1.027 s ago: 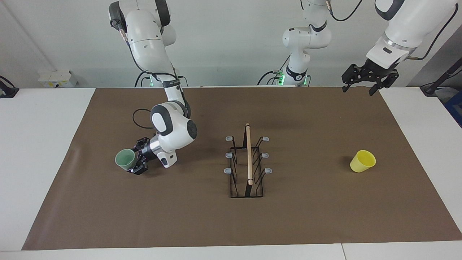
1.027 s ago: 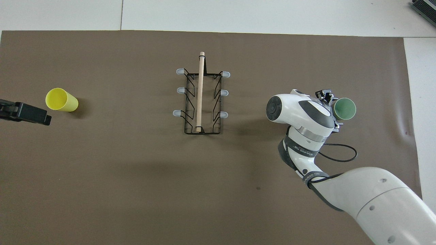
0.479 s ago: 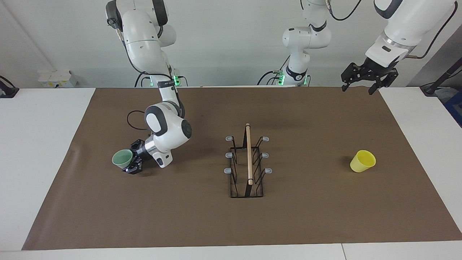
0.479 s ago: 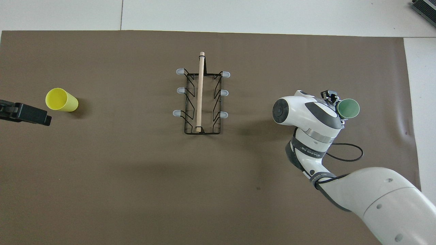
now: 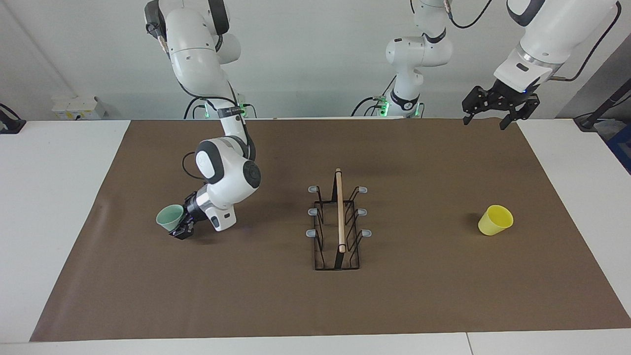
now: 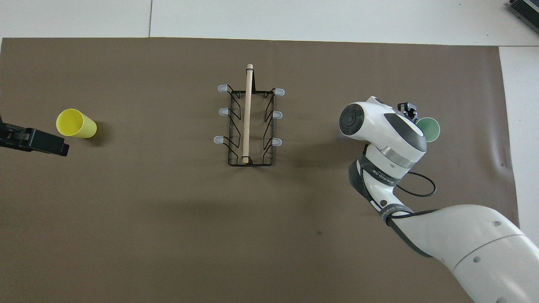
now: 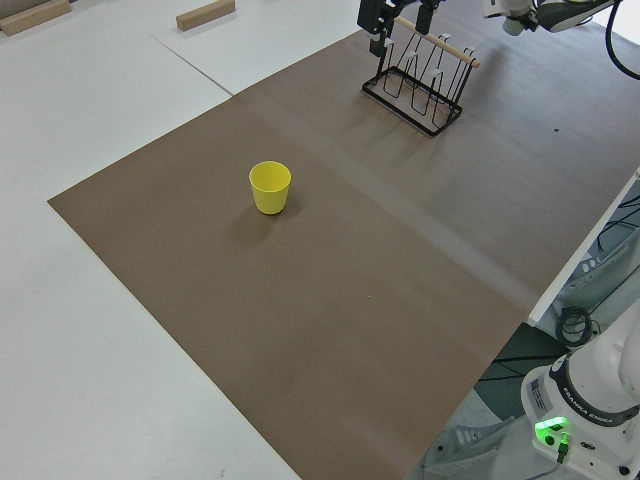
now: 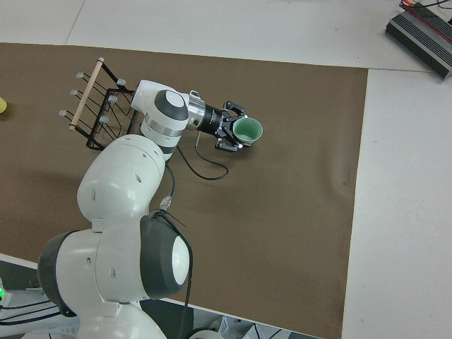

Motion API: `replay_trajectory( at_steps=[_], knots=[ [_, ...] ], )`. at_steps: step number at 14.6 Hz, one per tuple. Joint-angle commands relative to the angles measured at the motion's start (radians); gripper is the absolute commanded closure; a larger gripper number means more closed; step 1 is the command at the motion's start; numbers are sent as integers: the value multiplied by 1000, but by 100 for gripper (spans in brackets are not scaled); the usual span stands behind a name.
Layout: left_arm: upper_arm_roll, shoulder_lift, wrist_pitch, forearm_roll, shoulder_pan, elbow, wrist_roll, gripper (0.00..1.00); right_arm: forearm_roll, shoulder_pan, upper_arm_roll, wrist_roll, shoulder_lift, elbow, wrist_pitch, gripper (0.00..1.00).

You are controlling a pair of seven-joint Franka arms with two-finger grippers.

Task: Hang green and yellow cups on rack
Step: 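Lift the green cup and carry it toward the rack with the right gripper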

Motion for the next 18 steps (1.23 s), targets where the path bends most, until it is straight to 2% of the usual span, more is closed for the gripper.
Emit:
replay_trajectory(
  at_steps=[1,3,6,10,13,15,18],
  knots=[
    [8,-9,51,14,-9,-19,-13,0,200,-21,8,-8,-14,77,-40,100],
    [19,4,60,6,-4,-21,-13,0,351,-32,8,-4,-57,80,-42,100],
    [56,72,75,-3,-4,2,-13,0,561,-45,6,-10,-102,86,-33,100],
    [123,242,83,-30,-9,140,-15,0,823,-48,8,-71,-175,73,27,100],
    [171,355,141,-38,-11,215,-36,0,1015,-35,6,-113,-229,71,64,100],
    [204,421,183,-64,-11,249,-36,0,1100,-25,8,-125,-273,51,122,100],
    [278,564,178,-119,-7,379,-38,0,1261,1,9,-174,-309,7,241,100]
  ],
)
